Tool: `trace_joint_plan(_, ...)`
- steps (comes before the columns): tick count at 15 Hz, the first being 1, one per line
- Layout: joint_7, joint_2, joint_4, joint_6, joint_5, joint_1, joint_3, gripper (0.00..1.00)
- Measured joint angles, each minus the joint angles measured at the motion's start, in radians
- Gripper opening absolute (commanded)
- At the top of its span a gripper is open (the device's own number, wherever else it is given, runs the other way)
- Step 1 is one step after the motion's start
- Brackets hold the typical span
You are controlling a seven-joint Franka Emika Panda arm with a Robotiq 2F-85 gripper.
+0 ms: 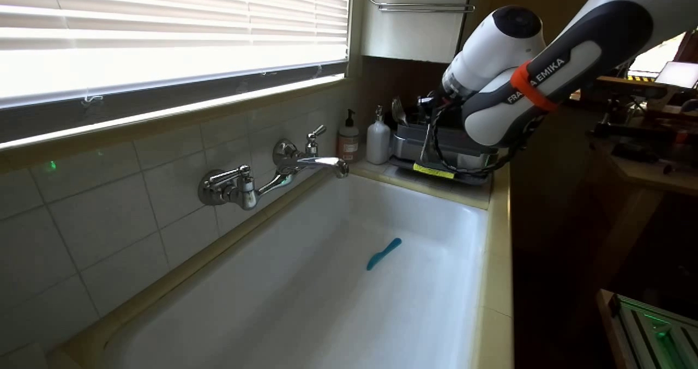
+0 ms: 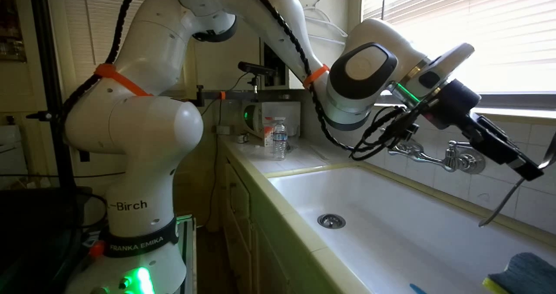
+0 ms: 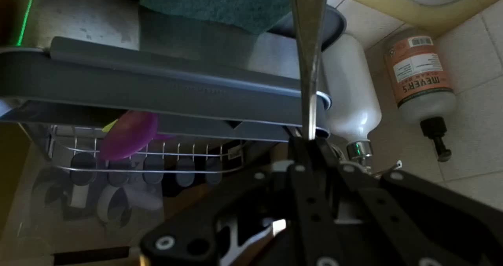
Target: Remove the spoon out of the sink
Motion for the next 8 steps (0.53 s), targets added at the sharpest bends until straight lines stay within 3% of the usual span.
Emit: trace_joint_plan(8,-0.142,0.124,-0.007,0.085,0.252,0.002,-0.026,0.02)
